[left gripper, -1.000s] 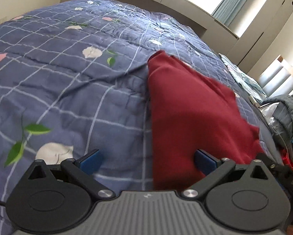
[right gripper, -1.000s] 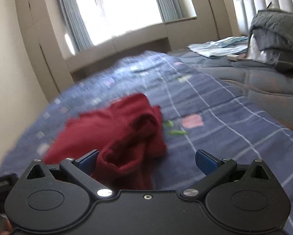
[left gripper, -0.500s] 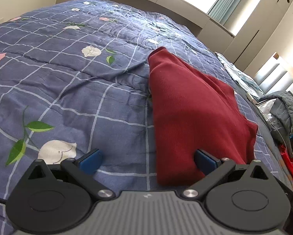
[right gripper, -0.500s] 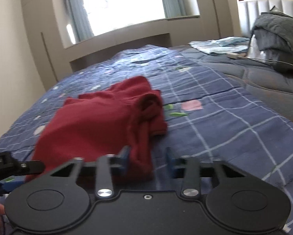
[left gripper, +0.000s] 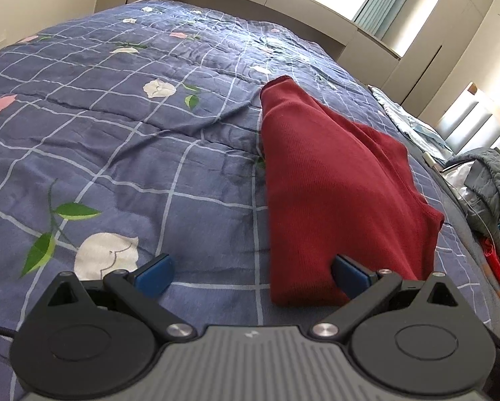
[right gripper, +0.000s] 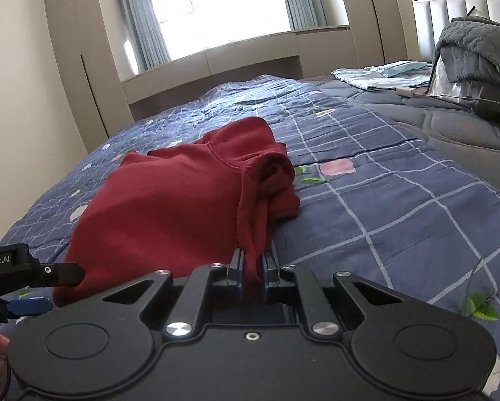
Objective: Fold small clothes
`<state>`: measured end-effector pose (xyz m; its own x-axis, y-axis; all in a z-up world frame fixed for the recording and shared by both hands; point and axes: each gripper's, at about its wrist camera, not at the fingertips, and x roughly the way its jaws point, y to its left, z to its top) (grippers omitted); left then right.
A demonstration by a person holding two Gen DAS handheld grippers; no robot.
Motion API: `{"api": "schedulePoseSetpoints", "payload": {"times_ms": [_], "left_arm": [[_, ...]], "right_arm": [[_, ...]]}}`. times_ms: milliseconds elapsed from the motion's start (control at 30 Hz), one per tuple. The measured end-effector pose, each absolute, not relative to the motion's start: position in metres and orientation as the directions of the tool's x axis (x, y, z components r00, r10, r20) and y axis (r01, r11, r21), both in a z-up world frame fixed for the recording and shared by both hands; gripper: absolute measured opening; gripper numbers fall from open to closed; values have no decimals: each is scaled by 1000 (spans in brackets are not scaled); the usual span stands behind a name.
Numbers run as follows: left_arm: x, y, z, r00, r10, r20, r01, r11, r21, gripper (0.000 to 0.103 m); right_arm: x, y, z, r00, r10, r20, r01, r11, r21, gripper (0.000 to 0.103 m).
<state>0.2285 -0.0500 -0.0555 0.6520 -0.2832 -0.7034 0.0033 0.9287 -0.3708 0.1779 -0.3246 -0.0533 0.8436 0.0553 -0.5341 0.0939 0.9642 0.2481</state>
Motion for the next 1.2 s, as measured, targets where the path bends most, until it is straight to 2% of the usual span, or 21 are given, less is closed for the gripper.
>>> {"api": "schedulePoseSetpoints", "payload": {"times_ms": [133, 300, 500, 633, 767, 833, 1033, 1200], "left_arm": [[229, -50, -56, 652, -286, -702, 7, 928, -372, 102], [229, -50, -58, 658, -287, -697, 17, 930, -367, 103], [228, -51, -60, 666, -281, -691, 24, 934, -357, 103], [227, -49, -60, 670, -290, -683, 28, 930, -367, 103], [226, -42, -57, 665, -316, -676, 21, 914, -406, 102], [225, -36, -53, 671, -325, -667, 0, 899, -438, 103], [238, -31, -28, 740, -276, -614, -24, 900, -435, 103], [287, -62, -13, 757, -186, -627, -11, 955, -296, 103]], "right_arm": [[177, -326, -58, 850, 51, -525, 103, 960, 261, 21], [175, -330, -63, 859, 50, -509, 111, 954, 280, 26], [172, -333, -66, 874, 43, -484, 119, 946, 301, 46], [170, -333, -66, 881, 45, -471, 115, 945, 305, 66], [166, -332, -64, 893, 36, -448, 114, 946, 303, 93], [162, -335, -62, 908, 33, -418, 114, 940, 323, 100], [162, -343, -37, 945, -71, -319, 168, 943, 287, 102], [224, -352, -19, 925, -89, -369, 168, 968, 187, 102]]}}
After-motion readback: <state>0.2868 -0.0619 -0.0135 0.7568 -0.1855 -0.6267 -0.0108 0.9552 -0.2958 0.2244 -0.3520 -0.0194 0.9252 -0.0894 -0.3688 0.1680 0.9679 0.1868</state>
